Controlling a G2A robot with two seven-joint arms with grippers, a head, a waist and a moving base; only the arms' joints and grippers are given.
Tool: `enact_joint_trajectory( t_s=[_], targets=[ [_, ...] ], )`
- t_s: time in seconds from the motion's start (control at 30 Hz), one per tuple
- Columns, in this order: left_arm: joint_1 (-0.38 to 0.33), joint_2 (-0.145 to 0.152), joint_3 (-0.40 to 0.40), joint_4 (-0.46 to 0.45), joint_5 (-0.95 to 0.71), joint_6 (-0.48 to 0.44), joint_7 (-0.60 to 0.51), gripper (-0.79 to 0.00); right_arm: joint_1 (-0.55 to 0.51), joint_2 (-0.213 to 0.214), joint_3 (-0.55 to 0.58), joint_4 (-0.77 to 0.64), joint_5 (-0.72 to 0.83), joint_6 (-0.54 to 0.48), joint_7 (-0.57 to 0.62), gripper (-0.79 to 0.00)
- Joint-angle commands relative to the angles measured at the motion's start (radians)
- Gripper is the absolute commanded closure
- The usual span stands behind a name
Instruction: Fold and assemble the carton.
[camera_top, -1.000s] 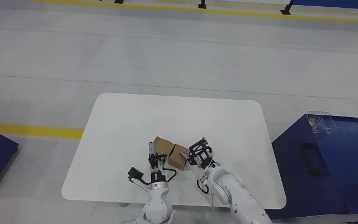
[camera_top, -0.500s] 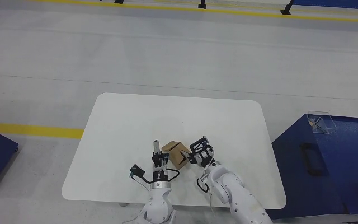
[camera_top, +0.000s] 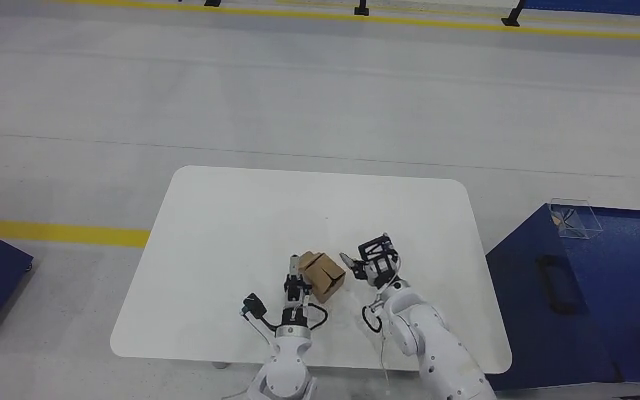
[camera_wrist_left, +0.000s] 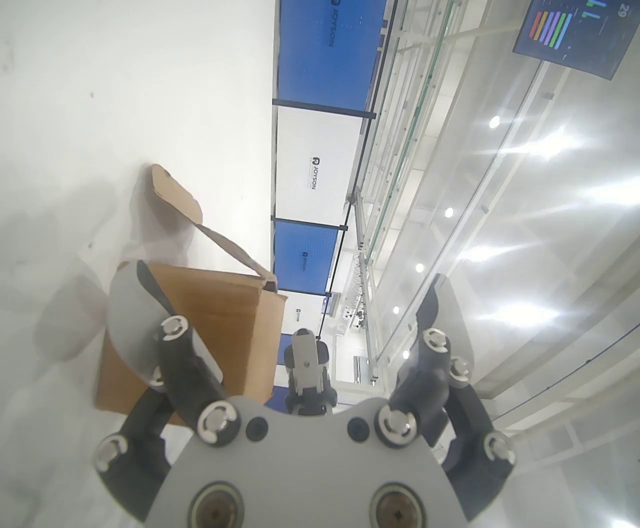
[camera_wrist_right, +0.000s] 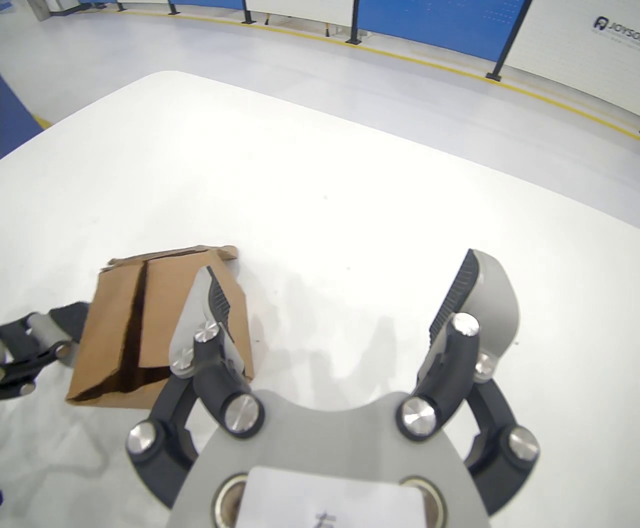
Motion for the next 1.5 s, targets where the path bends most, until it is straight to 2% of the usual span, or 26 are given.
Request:
enact_joint_trajectory(
  t_s=[0.0, 0.17, 0.4, 0.57, 0.67, 0.83, 1.0, 1.2, 1.47],
  targets=[
    [0.005, -0.003, 0.016, 0.003, 0.006, -0.009, -0.007, -0.785, 0.0, 0.005, 0.028, -0.002, 0.003, -0.004, 0.015, -0.785],
    [0.014, -0.009, 0.068, 0.02, 0.014, -0.025, -0.04, -0.785, -0.005, 0.012, 0.086, 0.004, 0.037, -0.023, 0.02, -0.785],
    [-0.052, -0.024, 0.155, 0.107, -0.023, -0.051, -0.023, -0.785, -0.02, 0.018, 0.127, -0.005, 0.089, -0.066, 0.025, -0.785],
    [-0.051, -0.021, 0.172, 0.113, -0.007, -0.068, 0.009, -0.785, -0.02, 0.018, 0.128, -0.006, 0.092, -0.067, 0.025, -0.785],
    [-0.002, -0.004, 0.151, 0.046, 0.029, -0.085, 0.04, -0.785, -0.027, 0.02, 0.125, 0.002, 0.068, -0.081, 0.051, -0.785],
    [0.141, 0.029, 0.098, -0.167, 0.118, -0.132, 0.067, -0.785, -0.02, 0.025, 0.09, 0.031, -0.036, -0.117, 0.138, -0.785],
    [0.25, 0.055, 0.076, -0.316, 0.151, -0.175, 0.03, -0.785, 0.025, 0.012, 0.046, 0.079, -0.024, -0.106, 0.159, -0.785],
    [0.289, 0.07, 0.083, -0.356, 0.165, -0.178, 0.019, -0.785, 0.103, -0.008, -0.008, 0.147, -0.007, -0.079, 0.155, -0.785],
    [0.291, 0.08, 0.097, -0.36, 0.162, -0.174, 0.015, -0.785, 0.214, -0.041, -0.089, 0.264, 0.008, -0.052, 0.127, -0.785]
  ],
)
